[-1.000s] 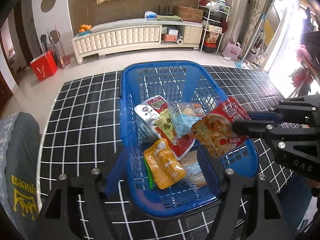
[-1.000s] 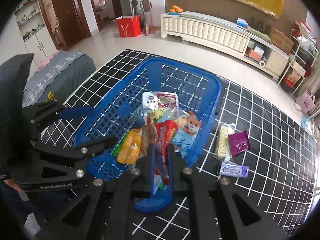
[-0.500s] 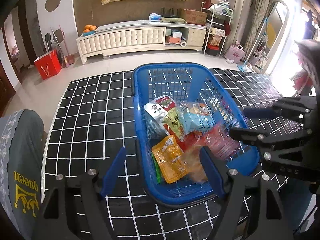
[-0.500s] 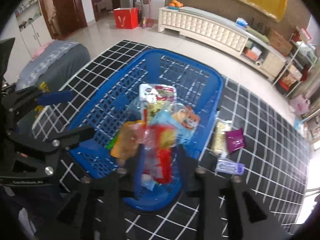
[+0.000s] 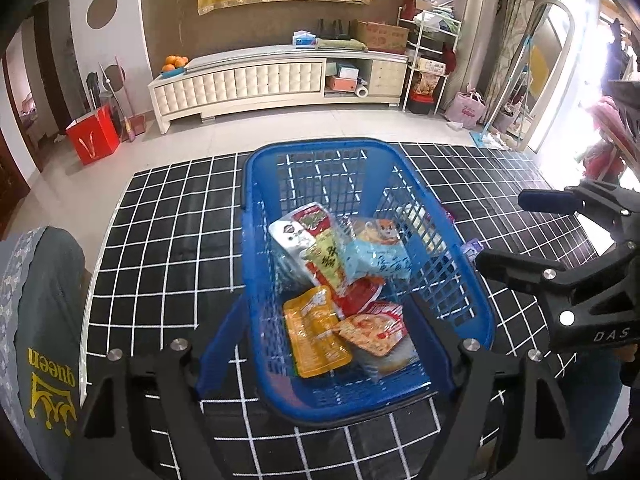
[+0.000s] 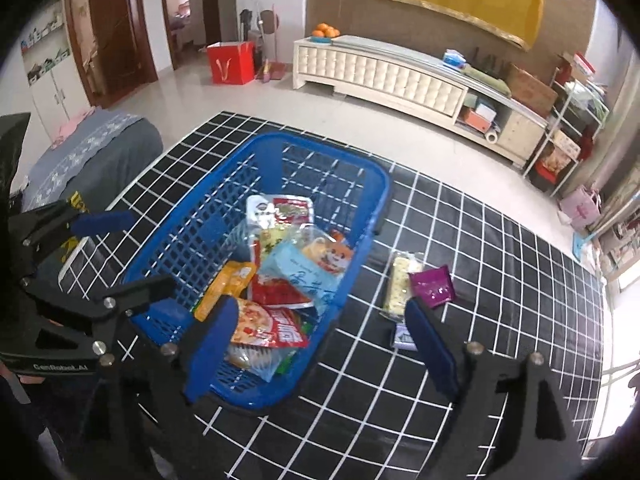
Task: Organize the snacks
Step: 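Lower the red noodle pouch into the basket and open the right tool, then move the right tool toward the purple pouch and cracker stick pack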
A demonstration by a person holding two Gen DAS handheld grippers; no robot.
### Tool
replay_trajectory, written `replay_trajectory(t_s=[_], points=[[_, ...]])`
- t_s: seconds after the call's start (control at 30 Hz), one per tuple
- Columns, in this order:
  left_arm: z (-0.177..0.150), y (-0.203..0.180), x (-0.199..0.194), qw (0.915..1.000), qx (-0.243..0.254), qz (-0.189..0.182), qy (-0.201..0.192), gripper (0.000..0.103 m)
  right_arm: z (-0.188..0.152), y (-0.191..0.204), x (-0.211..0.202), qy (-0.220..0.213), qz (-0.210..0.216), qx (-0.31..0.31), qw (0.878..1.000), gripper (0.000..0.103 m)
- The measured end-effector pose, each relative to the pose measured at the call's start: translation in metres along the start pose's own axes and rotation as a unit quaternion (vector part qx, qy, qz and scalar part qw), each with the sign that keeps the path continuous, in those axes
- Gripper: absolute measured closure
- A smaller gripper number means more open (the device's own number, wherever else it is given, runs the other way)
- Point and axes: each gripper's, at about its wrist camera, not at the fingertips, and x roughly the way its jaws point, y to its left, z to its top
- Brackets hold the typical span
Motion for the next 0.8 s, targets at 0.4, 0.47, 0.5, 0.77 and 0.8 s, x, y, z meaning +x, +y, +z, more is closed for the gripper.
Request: replay_trajectory(t_s=[0.4, 0.47, 0.5, 0.77, 0.8], points=[[0.024, -0.009, 0.032, 0.9993, -0.025, -0.005, 0.027, 0.025, -0.004, -0.051, 0.016, 0.019, -0.004, 0.047, 0.999, 0.014], [0.026, -0.013, 0.040, 0.9992, -0.023, -0.004, 0.033, 0.025, -0.006, -0.065, 0.023, 0.026, 0.002, 0.067, 0.997, 0.014], [0.027, -0.014, 0.043, 0.9991, -0.021, -0.004, 0.036, 0.025, -0.007, -0.071, 0.027, 0.031, 0.001, 0.076, 0.997, 0.014], [0.035, -0.019, 0.077, 0.9975, -0.031, 0.008, 0.064, 0.025, -0.019, -0.108, 0.062, 0.065, -0.010, 0.109, 0.992, 0.014], [0.036, -0.019, 0.080, 0.9973, -0.031, 0.010, 0.066, 0.025, -0.020, -0.112, 0.065, 0.068, -0.008, 0.111, 0.992, 0.014]])
